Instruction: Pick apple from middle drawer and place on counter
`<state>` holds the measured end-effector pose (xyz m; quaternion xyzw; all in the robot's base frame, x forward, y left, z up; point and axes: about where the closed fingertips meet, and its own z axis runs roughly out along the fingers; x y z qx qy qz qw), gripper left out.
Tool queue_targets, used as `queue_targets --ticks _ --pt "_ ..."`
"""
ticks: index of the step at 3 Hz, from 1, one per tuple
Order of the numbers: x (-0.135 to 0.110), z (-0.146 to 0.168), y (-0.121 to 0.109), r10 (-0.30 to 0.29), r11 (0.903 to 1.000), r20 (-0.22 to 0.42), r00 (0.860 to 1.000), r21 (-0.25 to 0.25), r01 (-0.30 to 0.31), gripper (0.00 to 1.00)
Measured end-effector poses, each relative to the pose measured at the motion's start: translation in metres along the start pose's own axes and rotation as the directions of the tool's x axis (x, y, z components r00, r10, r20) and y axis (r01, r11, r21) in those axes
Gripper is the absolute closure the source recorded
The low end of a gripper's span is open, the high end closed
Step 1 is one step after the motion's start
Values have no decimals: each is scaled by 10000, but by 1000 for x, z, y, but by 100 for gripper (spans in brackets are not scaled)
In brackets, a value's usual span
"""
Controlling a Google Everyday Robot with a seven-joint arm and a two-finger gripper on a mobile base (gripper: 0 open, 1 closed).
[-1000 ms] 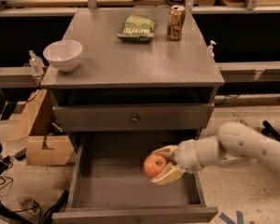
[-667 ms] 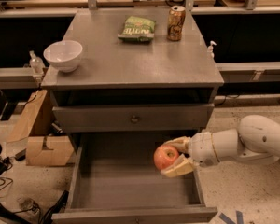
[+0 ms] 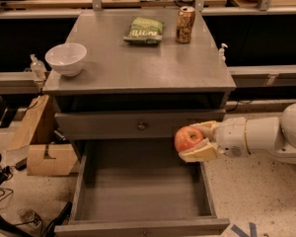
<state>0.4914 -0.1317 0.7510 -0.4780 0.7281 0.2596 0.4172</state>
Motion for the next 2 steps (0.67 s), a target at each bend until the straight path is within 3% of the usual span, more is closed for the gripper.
queue_targets --ticks 1,2 --pt "-6 -1 -4 19 10000 87 10000 -1 -19 100" --pt "-40 -24 -29 155 9994 83 9998 295 -158 100"
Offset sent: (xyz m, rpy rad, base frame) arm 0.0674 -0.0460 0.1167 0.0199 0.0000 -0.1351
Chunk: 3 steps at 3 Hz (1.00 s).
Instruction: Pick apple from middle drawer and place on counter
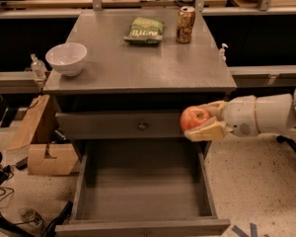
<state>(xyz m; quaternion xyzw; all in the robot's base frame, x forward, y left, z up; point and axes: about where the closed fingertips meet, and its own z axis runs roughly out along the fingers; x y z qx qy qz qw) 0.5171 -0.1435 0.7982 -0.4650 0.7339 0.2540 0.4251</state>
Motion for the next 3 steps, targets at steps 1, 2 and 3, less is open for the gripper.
queue_targets --ticks 1,2,3 --pt "-50 -32 -45 241 9978 -210 9995 618 -228 100" --pt "-95 -51 -96 651 9900 -256 9976 1271 -613 100" --pt "-128 -38 -149 782 9804 -271 9966 1836 -719 100"
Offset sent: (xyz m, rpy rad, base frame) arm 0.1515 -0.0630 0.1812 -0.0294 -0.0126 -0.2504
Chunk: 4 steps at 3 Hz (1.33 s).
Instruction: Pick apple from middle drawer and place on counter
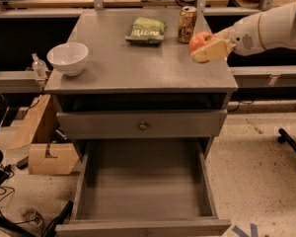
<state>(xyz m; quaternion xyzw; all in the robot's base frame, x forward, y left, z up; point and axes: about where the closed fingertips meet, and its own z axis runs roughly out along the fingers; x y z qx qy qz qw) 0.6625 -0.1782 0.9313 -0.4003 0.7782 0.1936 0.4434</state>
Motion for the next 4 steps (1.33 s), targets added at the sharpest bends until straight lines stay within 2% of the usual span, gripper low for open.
queue_targets --ticks 1,2,3,4 --pt "-22 45 -36 64 9994 -147 9999 345 -59 100" --pt "-19 92 -48 -43 9992 -783 9969 383 73 100" --pt "14 127 -50 -98 9990 -1684 9857 413 170 100" --pt "42 137 -49 78 9991 -2139 9768 432 15 100"
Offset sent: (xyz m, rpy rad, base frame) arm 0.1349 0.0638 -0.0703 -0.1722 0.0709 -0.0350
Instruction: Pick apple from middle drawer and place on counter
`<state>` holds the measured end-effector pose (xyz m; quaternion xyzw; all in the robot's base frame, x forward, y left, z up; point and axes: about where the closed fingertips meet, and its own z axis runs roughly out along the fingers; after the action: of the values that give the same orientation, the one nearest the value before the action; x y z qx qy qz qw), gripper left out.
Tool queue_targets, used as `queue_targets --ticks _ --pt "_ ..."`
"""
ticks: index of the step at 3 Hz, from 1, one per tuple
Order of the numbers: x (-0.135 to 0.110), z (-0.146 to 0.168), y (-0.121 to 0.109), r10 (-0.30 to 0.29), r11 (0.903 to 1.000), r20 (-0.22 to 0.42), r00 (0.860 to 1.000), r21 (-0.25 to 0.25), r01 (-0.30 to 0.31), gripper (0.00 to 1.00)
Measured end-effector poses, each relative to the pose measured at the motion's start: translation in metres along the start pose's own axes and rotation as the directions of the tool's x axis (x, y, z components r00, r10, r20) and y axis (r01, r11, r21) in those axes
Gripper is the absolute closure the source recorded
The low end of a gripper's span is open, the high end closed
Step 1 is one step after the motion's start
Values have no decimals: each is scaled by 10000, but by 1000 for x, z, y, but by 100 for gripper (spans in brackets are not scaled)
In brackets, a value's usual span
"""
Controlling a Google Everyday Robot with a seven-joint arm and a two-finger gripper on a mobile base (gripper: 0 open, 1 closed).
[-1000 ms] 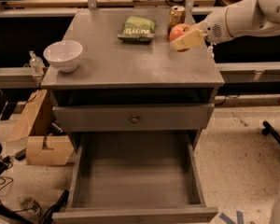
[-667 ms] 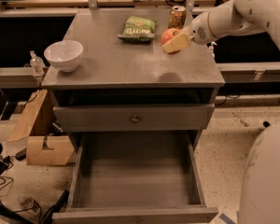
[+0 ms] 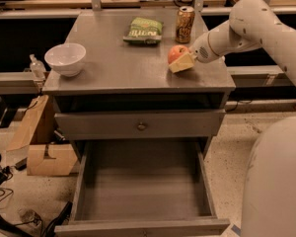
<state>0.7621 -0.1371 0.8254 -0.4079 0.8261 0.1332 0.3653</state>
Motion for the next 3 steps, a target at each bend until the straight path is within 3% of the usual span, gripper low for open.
queue_targets --ticks 1,2,3 --pt "-4 -4 0 0 10000 0 10000 0 0 82" --pt "-4 -1 1 -2 10000 -20 10000 -52 2 51" --pt "-5 -2 1 -2 10000 -20 10000 -53 2 28"
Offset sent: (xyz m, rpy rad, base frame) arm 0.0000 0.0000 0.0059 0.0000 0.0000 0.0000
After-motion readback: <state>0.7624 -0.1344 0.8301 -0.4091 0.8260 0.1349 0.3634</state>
